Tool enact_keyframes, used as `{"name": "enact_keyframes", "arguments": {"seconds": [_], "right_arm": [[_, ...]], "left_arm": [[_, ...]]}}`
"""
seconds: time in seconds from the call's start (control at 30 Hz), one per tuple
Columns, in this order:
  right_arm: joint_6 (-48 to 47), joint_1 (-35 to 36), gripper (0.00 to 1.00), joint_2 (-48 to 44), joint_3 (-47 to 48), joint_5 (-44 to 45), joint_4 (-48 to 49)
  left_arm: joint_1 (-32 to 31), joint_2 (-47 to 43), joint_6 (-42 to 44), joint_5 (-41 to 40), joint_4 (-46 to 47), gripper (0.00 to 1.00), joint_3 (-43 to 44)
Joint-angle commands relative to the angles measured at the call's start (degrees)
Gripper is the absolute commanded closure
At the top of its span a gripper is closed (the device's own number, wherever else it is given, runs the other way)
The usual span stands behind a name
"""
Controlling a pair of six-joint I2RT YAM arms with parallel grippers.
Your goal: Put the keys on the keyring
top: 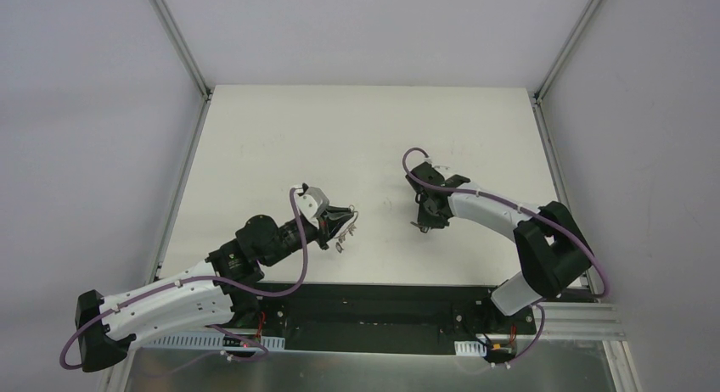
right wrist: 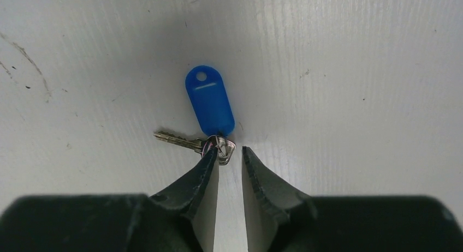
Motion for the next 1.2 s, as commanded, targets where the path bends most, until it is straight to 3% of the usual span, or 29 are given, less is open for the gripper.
{"name": "enact_keyframes", "arguments": {"seconds": [0.0, 0.27, 0.4, 0.77, 0.93, 1.17], "right_arm": [[-0.9, -0.6, 0.76, 0.8, 1.5, -0.5, 0.7], [-1.4, -0.9, 0.86, 1.5, 1.6, -1.3, 1.1], [-1.8, -0.9, 1.0, 1.0, 1.5, -1.4, 1.2], [-4.2, 4.8, 1.0, -8.8, 6.6, 0.8, -6.7], [-7.3, 6.7, 1.0, -18.9, 7.7, -10.3, -7.2], [-11.3, 6.7, 1.0, -28.9, 8.4, -33.9, -7.0]], "left_arm": [[0.0, -0.1, 0.3, -1.1, 2.7, 1.0, 0.0], [0.0, 0.2, 0.3, -1.3, 2.7, 1.0, 0.1], [0.0, 0.4, 0.2, -1.0, 2.9, 1.0, 0.1], [0.0, 0.8, 0.1, -0.8, 3.0, 1.0, 0.3], [0.0, -0.1, 0.5, -0.8, 2.9, 1.0, 0.0], [-0.1, -2.2, 1.0, 0.6, 3.0, 1.0, -0.3]]}}
